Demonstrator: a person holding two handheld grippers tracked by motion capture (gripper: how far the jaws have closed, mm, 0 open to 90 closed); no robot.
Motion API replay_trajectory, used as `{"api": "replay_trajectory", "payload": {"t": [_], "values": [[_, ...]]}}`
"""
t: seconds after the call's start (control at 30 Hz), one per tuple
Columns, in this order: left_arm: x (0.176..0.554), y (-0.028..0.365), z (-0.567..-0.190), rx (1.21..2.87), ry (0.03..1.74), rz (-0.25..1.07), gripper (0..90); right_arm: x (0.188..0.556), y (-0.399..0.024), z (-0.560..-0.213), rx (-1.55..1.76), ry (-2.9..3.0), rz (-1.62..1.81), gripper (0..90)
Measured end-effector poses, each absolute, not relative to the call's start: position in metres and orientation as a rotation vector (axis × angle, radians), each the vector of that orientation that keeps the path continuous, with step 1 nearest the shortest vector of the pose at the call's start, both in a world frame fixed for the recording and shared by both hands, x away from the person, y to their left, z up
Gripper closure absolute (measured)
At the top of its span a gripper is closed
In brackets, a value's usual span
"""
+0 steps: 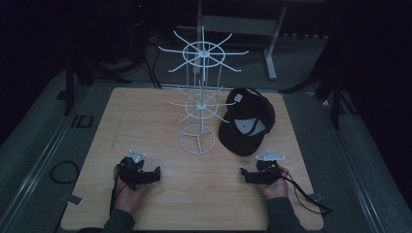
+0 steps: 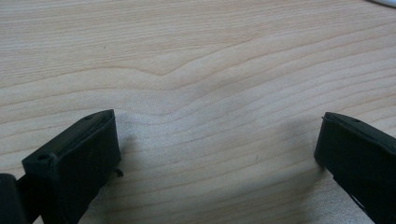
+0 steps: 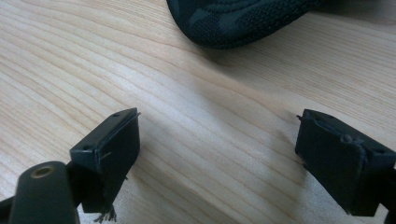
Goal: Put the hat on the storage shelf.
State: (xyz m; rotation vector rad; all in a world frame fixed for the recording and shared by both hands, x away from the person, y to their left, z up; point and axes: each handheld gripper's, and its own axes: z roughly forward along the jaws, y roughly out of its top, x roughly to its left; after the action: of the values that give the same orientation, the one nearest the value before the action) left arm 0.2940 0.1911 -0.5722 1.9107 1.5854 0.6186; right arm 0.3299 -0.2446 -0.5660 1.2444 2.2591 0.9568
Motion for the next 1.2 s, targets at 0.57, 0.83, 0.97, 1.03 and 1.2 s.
{"api": "replay_trajectory", "payload": {"t": [0.57, 0.83, 0.97, 1.03, 1.2], "values": [[0.293, 0.191, -0.572, 1.911, 1.584, 0.619, 0.1, 0.331, -0.242, -0.565, 1.27, 2.251, 0.938, 14.8], [0.294, 0.191, -0.572, 1.915, 1.58, 0.619, 0.1, 0.335, -0.243, -0.558, 1.337, 2.259, 0.996, 17.4], [0.294, 0.19, -0.572, 1.917, 1.58, 0.618, 0.1, 0.337, -0.245, -0.548, 1.335, 2.225, 1.062, 18.2], [0.294, 0.19, -0.572, 1.917, 1.58, 0.618, 0.1, 0.34, -0.245, -0.543, 1.34, 2.217, 1.099, 19.8], [0.294, 0.19, -0.572, 1.918, 1.578, 0.616, 0.1, 0.35, -0.243, -0.535, 1.348, 2.195, 1.149, 24.5]]}}
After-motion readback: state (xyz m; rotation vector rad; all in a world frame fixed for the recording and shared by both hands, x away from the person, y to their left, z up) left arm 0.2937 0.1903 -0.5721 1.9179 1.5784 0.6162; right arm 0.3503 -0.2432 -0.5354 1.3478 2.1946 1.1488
